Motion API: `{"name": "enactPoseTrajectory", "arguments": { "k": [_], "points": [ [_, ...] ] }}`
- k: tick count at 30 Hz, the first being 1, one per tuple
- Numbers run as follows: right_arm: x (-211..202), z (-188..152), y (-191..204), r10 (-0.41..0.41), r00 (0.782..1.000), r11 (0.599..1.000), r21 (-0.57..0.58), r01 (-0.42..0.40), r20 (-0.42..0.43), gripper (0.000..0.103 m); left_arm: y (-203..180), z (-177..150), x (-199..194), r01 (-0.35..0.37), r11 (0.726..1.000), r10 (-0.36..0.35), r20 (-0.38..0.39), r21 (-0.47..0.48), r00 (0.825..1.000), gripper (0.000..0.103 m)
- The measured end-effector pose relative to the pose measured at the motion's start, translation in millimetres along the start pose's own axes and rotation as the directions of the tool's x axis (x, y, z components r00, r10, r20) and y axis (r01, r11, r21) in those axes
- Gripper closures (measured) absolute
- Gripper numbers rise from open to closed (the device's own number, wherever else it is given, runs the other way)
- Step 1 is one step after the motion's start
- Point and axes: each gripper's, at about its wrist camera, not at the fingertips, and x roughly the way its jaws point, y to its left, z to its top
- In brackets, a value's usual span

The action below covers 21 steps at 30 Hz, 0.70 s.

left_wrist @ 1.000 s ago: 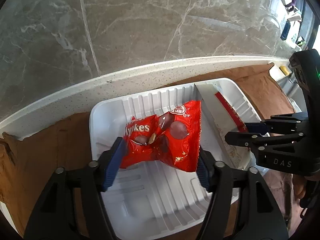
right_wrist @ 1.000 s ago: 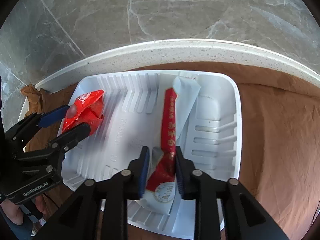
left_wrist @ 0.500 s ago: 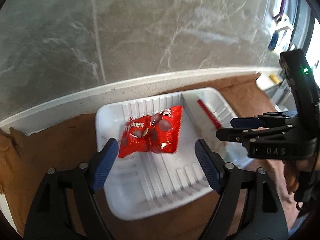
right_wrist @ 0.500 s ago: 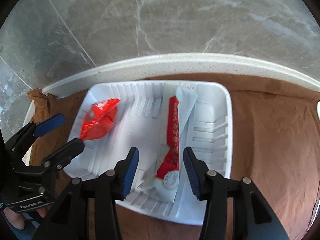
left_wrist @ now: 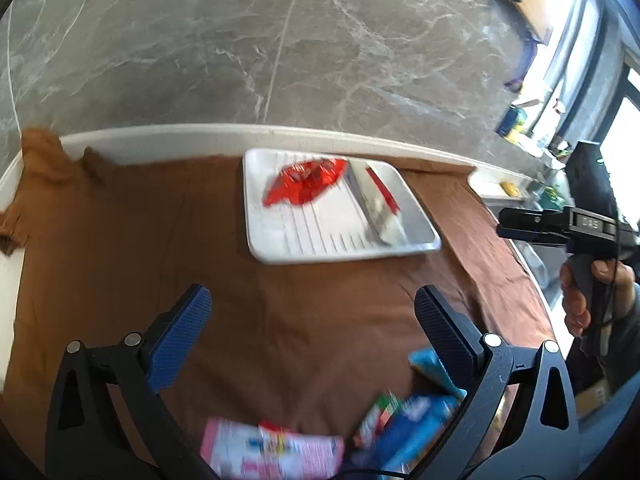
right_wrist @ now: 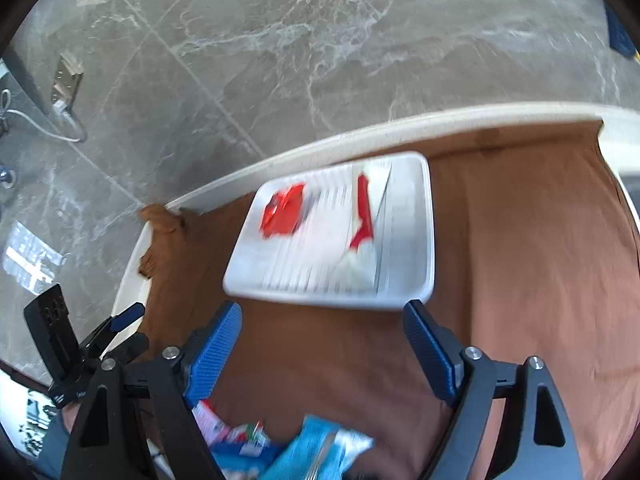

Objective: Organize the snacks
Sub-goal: 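Move both tools back to the snack pile, then grasp the dark blue biscuit pack with the left tool while the right tool grasps the light blue chip bag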

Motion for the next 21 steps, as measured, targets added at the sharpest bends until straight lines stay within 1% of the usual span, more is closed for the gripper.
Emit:
{"name": "enactPoseTrajectory", "arguments": {
  "k": [2,5,8,9,11,13,16,17,18,19,21],
  "points": [
    [-2,-15,-1,0.002,0.999,1.000,0.024,-0.001,-0.048,0.018,-10,-13,-11,0.007,0.998,-0.005,-0.029,0.063,1.000,0.001],
    [3,-37,-5,0.042,0.992,0.996,0.080,-0.032,-0.122,0.018,-33,-37,-19,0.026,0.985,-0.010,-0.089,0.170,0.996,0.001],
    [7,-61,-9,0.058,0.981,0.987,0.159,-0.029,-0.185,0.019,-57,-63,-21,0.070,0.961,-0.030,-0.153,0.268,0.988,0.001],
    [8,-66,-10,0.069,0.979,0.984,0.176,-0.034,-0.194,0.019,-68,-73,-22,0.079,0.948,-0.028,-0.165,0.309,0.986,0.001],
    [8,-79,-10,0.088,0.974,0.976,0.211,-0.043,-0.208,0.019,-80,-87,-25,0.094,0.931,-0.032,-0.177,0.353,0.984,0.001],
    [9,-88,-7,0.082,0.972,0.975,0.218,-0.033,-0.221,0.019,-89,-96,-24,0.101,0.916,-0.026,-0.194,0.388,0.981,0.001],
    [11,-99,-3,0.065,0.967,0.977,0.213,-0.011,-0.247,0.022,-98,-103,-22,0.108,0.886,-0.015,-0.205,0.451,0.979,0.001],
    [12,-103,0,0.068,0.964,0.977,0.211,-0.012,-0.256,0.023,-101,-105,-22,0.115,0.872,-0.016,-0.207,0.476,0.978,0.001],
    [12,-104,-1,0.071,0.964,0.977,0.213,-0.015,-0.257,0.023,-106,-109,-23,0.123,0.850,-0.015,-0.209,0.513,0.978,0.001],
    [12,-107,0,0.072,0.963,0.977,0.214,-0.016,-0.260,0.023,-106,-106,-18,0.124,0.836,-0.011,-0.210,0.534,0.978,0.001],
    [14,-110,0,0.067,0.961,0.976,0.218,-0.007,-0.269,0.024,-113,-110,-12,0.116,0.796,0.017,-0.213,0.594,0.977,0.001]
  ]
}}
